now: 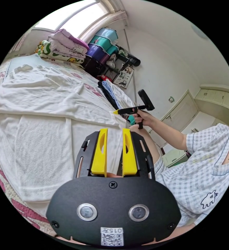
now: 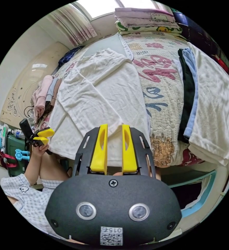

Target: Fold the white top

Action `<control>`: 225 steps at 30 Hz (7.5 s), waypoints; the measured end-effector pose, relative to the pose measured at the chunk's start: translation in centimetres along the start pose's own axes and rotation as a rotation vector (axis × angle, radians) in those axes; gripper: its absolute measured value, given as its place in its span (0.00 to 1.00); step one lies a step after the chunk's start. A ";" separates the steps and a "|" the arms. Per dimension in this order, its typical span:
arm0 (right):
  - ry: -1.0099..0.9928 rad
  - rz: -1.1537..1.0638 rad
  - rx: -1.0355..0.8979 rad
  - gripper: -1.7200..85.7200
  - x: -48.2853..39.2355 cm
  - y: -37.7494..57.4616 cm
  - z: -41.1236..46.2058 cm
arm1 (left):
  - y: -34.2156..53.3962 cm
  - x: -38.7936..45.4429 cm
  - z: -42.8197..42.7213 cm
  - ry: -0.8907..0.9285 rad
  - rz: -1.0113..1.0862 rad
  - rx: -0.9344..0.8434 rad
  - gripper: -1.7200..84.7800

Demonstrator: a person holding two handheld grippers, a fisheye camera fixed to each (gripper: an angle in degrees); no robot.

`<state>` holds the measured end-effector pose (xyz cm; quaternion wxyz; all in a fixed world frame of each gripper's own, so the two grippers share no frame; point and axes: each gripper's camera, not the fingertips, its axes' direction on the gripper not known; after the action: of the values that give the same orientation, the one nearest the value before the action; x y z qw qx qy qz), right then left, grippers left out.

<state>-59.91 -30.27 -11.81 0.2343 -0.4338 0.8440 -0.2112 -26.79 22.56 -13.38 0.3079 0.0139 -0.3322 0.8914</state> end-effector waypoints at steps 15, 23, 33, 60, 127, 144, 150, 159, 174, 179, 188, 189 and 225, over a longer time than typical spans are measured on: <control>-0.317 -0.164 0.150 0.03 -4.9 1.3 -4.9 | -0.6 2.1 2.9 -0.104 0.036 0.064 0.20; -0.502 -0.303 -0.017 0.05 -12.7 -0.4 2.1 | 1.2 -2.2 0.0 -0.011 -0.154 0.255 0.23; -0.400 -0.282 0.022 0.08 -10.3 3.0 3.8 | 3.1 -8.0 -0.2 -0.018 -0.381 0.257 0.20; -0.096 -0.839 -0.077 0.13 -26.1 16.7 13.2 | 13.4 -10.7 -14.2 -0.168 -0.616 0.700 0.12; 0.027 0.271 0.673 0.12 12.1 -10.7 -31.2 | -0.7 6.1 -48.6 -1.120 -0.469 0.745 0.14; -0.135 -0.024 -0.028 0.17 7.4 2.4 -17.7 | 15.0 1.9 -20.0 -0.490 -0.638 0.192 0.16; -0.211 0.003 -0.011 0.15 9.1 5.5 -18.8 | 16.3 1.1 -18.0 -0.443 -0.693 0.202 0.15; -0.294 0.062 0.017 0.07 11.9 7.6 -20.2 | 15.3 0.2 -16.9 -0.409 -0.744 0.206 0.03; -0.457 0.096 0.068 0.03 16.0 11.8 -22.0 | 10.0 4.4 -15.3 -0.547 -0.681 0.121 0.02; -0.488 0.118 0.064 0.03 16.3 12.6 -21.0 | 7.6 5.8 -13.1 -0.617 -0.657 0.065 0.02; -0.236 -0.014 0.082 0.03 11.1 14.3 -20.0 | 1.3 10.1 -6.4 -0.870 -0.507 -0.133 0.02; -0.210 -0.025 0.085 0.03 10.6 14.4 -19.9 | 1.0 10.4 -6.0 -0.882 -0.500 -0.141 0.02; 0.301 -0.274 0.160 0.03 -1.5 20.5 -11.4 | -4.8 20.8 1.4 -1.136 -0.339 -0.252 0.02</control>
<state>-78.68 -16.27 -13.87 0.1086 -0.4882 0.7830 -0.3698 -41.22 35.83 -4.72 0.2195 0.5038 -0.5407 0.6369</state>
